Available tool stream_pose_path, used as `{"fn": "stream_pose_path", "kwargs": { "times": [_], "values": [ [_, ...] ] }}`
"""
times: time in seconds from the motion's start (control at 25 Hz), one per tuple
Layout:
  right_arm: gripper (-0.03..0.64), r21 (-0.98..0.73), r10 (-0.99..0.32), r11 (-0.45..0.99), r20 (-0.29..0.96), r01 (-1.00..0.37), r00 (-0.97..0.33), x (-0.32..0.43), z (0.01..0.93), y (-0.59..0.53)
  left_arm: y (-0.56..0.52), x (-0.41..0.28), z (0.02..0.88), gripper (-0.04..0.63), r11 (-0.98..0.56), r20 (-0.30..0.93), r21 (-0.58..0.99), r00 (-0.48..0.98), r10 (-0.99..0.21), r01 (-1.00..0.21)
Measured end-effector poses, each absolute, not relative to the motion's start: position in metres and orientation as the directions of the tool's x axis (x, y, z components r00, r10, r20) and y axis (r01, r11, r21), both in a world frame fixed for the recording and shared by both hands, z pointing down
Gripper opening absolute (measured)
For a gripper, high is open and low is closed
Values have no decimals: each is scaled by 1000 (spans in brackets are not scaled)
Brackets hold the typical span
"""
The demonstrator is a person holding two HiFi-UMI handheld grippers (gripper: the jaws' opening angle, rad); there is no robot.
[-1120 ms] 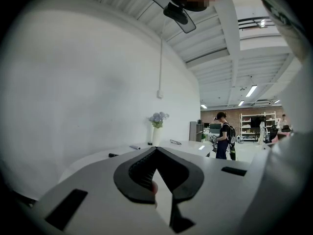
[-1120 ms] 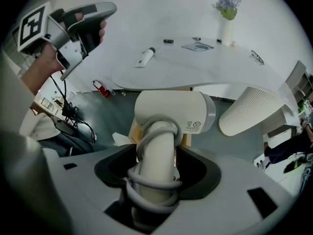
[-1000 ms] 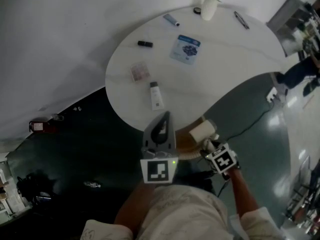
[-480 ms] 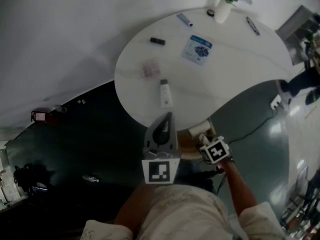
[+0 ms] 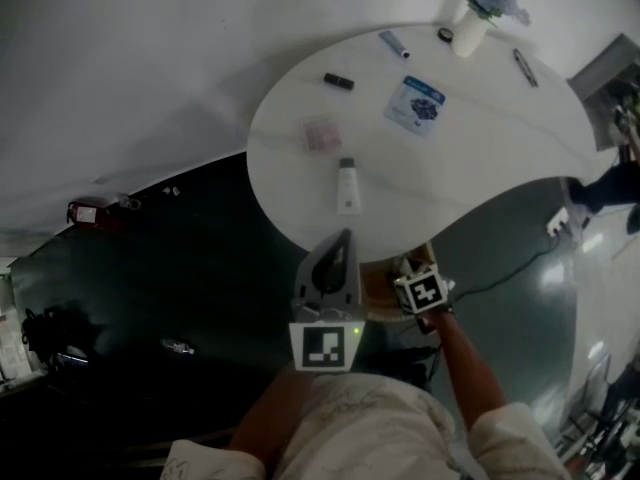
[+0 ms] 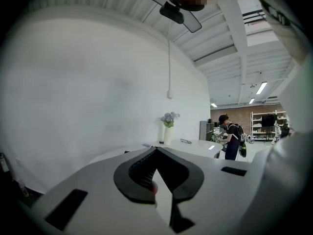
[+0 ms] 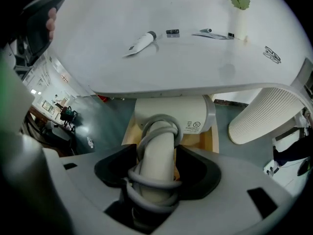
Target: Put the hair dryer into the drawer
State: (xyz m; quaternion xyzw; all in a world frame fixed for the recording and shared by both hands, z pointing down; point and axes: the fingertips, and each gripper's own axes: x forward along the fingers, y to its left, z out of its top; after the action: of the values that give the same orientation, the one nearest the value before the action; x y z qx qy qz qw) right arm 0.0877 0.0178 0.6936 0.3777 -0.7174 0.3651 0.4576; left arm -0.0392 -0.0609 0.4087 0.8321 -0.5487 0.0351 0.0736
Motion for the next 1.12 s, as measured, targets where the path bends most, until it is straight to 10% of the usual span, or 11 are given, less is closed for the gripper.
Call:
{"fn": "stream_pose_path", "kwargs": {
  "times": [1.12],
  "values": [
    [264, -172, -291, 313, 919, -934, -267, 83, 755, -17, -48, -43, 417, -5, -447, 234, -127, 411, -881, -886]
  ]
}}
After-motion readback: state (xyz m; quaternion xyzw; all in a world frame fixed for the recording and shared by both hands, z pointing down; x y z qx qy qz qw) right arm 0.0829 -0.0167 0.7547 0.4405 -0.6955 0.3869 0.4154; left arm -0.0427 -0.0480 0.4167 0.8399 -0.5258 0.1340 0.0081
